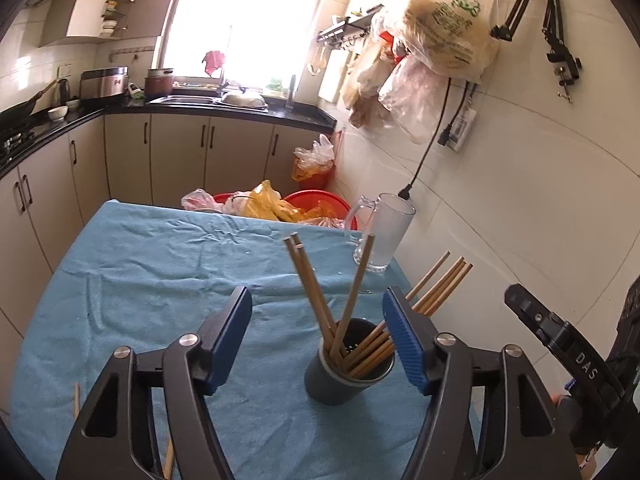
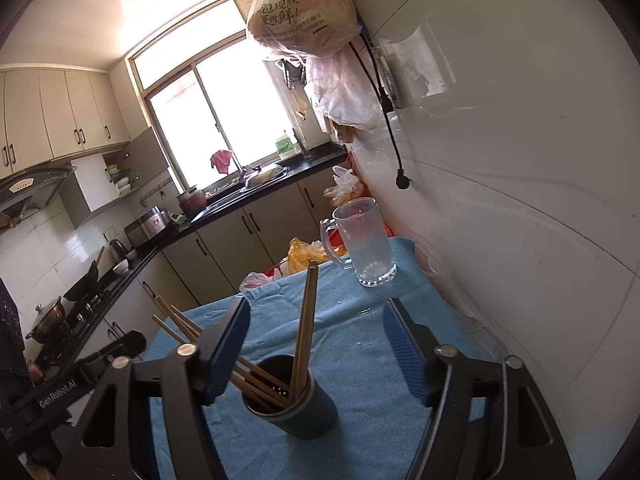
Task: Organize utensils
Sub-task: 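Pull both open tools back from the black cup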
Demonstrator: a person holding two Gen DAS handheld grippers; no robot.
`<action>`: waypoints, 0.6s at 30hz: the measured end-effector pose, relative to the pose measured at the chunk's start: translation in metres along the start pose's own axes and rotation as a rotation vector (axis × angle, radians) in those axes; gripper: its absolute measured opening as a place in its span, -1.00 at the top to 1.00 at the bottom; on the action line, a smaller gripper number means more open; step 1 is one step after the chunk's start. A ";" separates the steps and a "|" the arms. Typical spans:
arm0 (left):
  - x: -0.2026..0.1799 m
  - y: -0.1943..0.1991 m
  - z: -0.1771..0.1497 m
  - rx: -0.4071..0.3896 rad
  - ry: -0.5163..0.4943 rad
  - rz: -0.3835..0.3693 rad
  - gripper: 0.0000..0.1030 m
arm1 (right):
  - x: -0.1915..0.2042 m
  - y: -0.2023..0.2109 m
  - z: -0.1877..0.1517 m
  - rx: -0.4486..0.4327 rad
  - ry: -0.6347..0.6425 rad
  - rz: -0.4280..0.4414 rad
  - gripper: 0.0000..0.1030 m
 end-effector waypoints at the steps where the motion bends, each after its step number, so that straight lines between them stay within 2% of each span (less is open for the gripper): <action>1: 0.002 0.004 -0.001 -0.001 0.002 0.003 -0.37 | 0.000 0.002 -0.001 0.000 0.002 -0.003 -0.54; 12: 0.030 0.046 -0.023 0.014 0.022 0.059 -0.47 | 0.009 0.020 -0.031 0.080 0.019 0.003 -0.63; 18: 0.061 0.076 -0.046 0.048 0.037 0.103 -0.51 | 0.025 0.026 -0.057 0.151 0.042 0.034 -0.63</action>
Point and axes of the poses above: each gripper's, at about its wrist camera, not at the fingertips, and y roughly against the way its jaws point, x to its left, z to its top, the point moved 1 cm from there along -y, roughly the way its jaws point, and after that the axes turned 15 degrees about -x, right-handed, at the moved point
